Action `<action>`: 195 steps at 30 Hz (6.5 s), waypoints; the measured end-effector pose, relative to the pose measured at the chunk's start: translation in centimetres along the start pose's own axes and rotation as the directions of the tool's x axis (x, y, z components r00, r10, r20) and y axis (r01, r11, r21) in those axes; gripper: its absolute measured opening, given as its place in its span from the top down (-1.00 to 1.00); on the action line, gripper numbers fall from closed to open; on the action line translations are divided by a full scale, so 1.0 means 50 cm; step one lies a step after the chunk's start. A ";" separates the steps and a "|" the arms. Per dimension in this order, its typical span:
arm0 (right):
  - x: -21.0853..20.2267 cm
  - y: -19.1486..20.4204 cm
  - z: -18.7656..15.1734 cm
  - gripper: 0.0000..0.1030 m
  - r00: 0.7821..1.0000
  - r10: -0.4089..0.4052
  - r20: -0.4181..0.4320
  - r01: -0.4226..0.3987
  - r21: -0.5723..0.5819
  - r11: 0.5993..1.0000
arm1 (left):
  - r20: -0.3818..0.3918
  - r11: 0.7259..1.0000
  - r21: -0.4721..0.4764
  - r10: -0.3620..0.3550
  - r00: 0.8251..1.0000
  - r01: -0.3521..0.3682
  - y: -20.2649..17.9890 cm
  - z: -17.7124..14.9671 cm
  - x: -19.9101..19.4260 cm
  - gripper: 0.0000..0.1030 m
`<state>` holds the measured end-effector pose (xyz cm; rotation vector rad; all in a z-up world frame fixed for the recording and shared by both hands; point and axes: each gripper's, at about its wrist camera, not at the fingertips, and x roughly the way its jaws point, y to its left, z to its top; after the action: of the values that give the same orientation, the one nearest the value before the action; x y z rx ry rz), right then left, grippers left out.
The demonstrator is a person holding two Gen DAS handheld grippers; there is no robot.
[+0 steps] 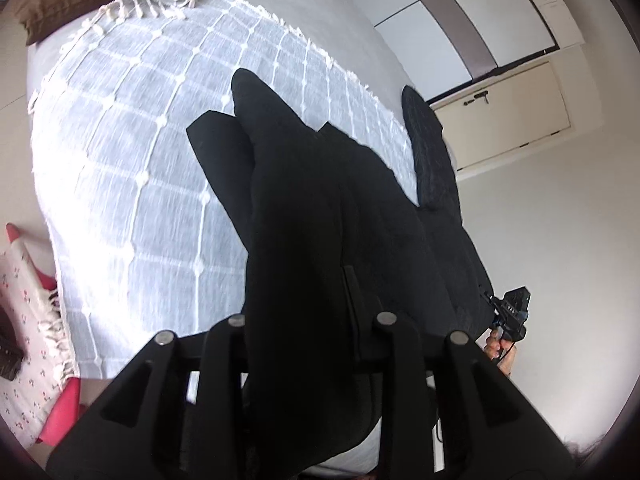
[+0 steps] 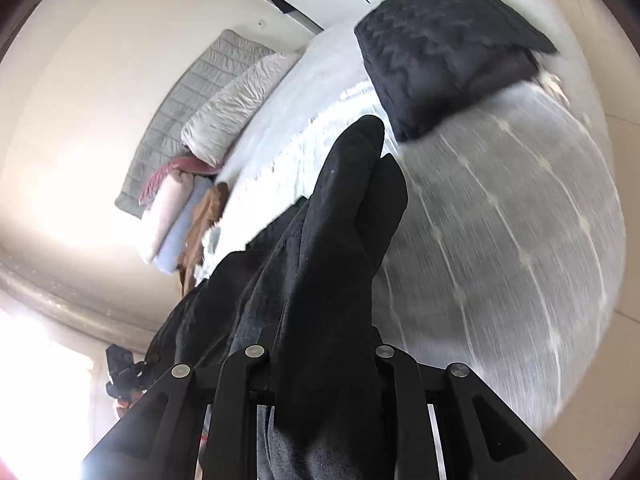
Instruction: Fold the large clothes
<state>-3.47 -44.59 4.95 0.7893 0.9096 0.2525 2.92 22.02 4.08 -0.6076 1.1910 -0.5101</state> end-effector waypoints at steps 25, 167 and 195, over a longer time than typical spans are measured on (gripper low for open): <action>0.135 0.054 0.061 -0.33 0.893 -0.431 0.130 0.449 -0.328 0.831 | 0.234 0.835 0.302 0.402 0.885 -0.459 -0.017 0.185 0.168 -0.53; 0.162 0.278 -0.440 -0.74 0.846 -0.516 0.136 0.513 -0.473 0.716 | 0.265 0.740 0.317 0.532 0.804 -0.594 -0.359 -0.353 0.280 -0.81; 0.165 0.274 -0.439 -0.74 0.845 -0.520 0.123 0.513 -0.464 0.723 | 0.267 0.735 0.313 0.540 0.799 -0.601 -0.353 -0.349 0.279 -0.81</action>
<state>-14.00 -19.75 1.63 0.0455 0.9926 -0.0184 -10.51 -3.01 2.00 0.0794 1.0187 -0.1452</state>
